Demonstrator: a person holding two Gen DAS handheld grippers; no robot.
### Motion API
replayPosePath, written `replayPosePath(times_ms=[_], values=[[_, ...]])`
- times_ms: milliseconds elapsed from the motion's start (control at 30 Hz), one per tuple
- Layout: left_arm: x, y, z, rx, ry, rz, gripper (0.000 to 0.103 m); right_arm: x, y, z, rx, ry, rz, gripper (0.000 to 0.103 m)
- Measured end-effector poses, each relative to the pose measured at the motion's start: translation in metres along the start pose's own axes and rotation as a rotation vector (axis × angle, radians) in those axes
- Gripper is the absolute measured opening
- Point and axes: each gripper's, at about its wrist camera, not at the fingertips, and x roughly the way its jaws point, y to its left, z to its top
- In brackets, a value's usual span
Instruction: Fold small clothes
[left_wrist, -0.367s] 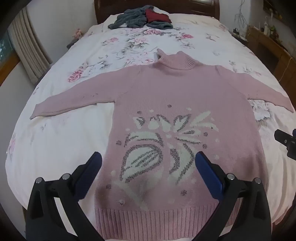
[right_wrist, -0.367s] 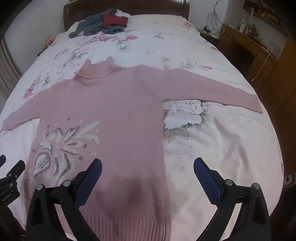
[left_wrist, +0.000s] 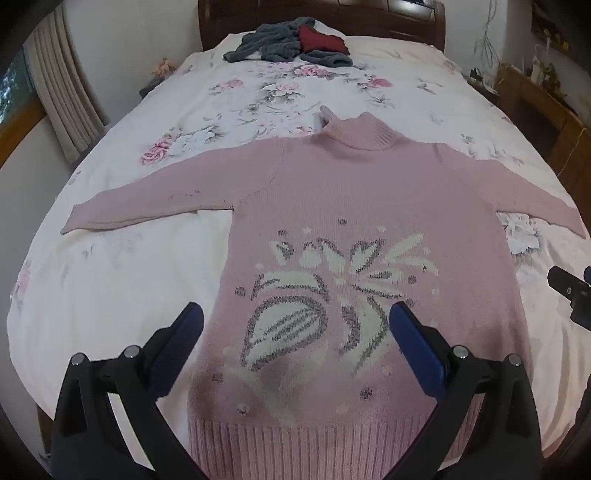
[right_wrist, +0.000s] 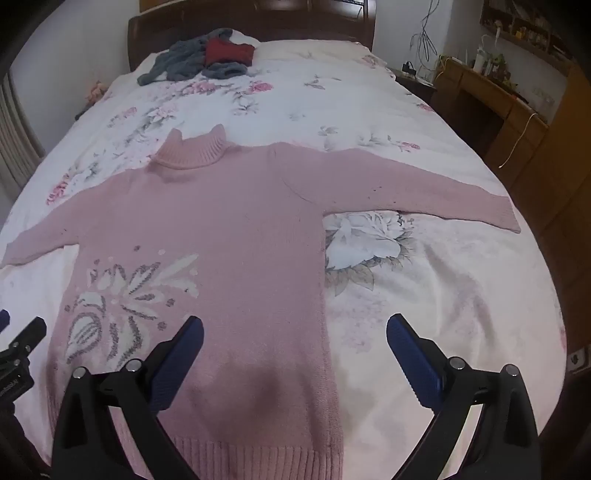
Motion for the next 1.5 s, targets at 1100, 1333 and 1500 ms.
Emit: replayPosePath(times_ms=[1100,1333,1500], values=[[0.005,0.004,-0.002,0.013,-0.008,0.028,0.1,0.01,0.004,-0.002,-0.005,0.025,0.009,0.099],[0.006,0.005,-0.001,0.015,-0.006,0.033,0.1,0.013,0.006,-0.003,-0.004,0.03,0.007,0.099],[0.007,0.006,-0.002,0.016,-0.003,0.034,0.1,0.015,0.006,-0.002,-0.002,0.035,0.008,0.099]])
